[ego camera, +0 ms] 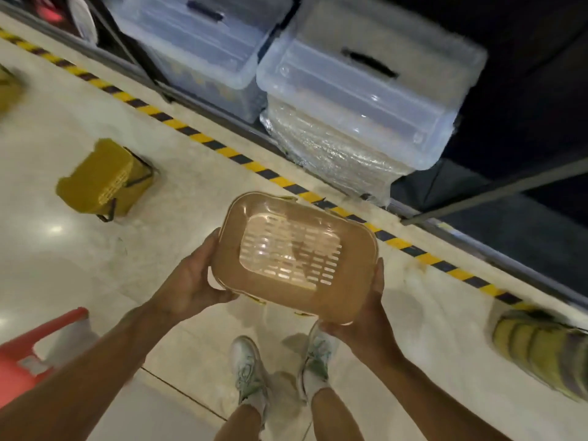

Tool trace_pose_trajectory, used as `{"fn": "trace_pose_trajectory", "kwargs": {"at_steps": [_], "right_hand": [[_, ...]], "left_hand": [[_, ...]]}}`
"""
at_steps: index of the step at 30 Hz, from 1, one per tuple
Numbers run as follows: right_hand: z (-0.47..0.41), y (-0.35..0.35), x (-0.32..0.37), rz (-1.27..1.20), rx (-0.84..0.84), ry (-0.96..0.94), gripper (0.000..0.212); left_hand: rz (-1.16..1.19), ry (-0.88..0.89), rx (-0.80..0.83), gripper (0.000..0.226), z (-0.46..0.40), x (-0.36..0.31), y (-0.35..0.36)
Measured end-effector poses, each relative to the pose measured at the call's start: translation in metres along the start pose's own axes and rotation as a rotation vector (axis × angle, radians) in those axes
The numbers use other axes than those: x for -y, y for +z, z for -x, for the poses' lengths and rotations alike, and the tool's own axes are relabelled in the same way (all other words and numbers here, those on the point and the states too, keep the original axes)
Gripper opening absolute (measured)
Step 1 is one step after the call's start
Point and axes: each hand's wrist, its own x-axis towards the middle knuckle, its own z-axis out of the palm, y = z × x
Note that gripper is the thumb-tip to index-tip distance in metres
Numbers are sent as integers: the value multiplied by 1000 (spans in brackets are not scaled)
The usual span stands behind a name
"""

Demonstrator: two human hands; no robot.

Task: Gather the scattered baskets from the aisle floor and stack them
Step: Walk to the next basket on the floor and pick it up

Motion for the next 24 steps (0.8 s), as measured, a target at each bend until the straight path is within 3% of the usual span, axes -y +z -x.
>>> {"fn": "trace_pose_trajectory", "kwargs": {"at_steps": [2,5,8,9,12,16,19,24], "right_hand": [[32,-24,53,-1,-11,-43,146],[87,-59,125,90,-21,-211,103],[128,-87,179,-14,-12,-193,129],[145,-96,199,-11,-20,-210,130],[187,-112,234,66,-25,-269,113],[224,-117,259,99,-117,-274,128],[243,-113,281,91,-140,-410,116],[295,-106,292,-7,-248,-397,106]], "left_hand": [[-9,57,-34,118,24,-60,-20],[-22,140,-79,117,64,-141,-43],[-24,188,-94,117,101,-196,-57],[-28,204,-97,119,114,-213,-61],[-8,254,-97,120,146,-248,-72],[10,288,-92,122,167,-277,-84],[27,317,-69,125,174,-285,-89],[-1,353,41,130,168,-299,-85]]}}
